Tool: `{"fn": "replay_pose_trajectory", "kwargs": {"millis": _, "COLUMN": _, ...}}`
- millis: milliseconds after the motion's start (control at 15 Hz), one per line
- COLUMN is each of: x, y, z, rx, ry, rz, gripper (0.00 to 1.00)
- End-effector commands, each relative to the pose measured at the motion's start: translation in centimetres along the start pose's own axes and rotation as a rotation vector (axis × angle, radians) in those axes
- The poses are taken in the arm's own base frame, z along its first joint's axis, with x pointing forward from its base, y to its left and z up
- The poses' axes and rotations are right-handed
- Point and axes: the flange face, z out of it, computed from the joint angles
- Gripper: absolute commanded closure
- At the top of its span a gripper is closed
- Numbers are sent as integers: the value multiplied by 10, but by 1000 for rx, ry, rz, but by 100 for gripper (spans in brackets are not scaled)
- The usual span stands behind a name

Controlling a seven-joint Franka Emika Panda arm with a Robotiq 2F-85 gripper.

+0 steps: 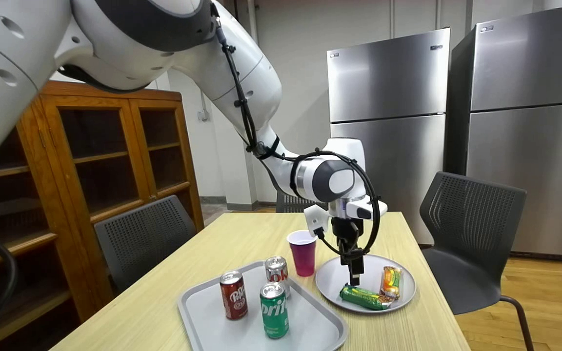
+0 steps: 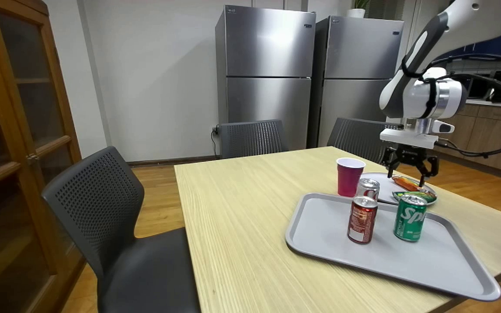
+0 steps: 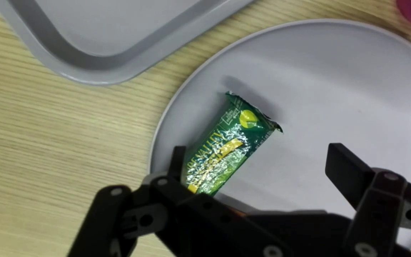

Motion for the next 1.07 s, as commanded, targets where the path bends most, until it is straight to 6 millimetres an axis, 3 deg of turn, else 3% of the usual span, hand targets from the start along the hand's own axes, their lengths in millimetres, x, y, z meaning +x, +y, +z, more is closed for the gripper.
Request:
{"fn": "replay_pose_trajectory", "kwargs": {"millis": 0, "x": 14, "y": -3, "z": 9, "rx": 1, "ry": -25, "rz": 88, "gripper": 0}}
{"fn": "replay_pose_trajectory", "kwargs": {"millis": 1000, "x": 22, "y": 0, "z": 39, "rx": -35, "ry": -19, "rz": 193, "gripper": 0}}
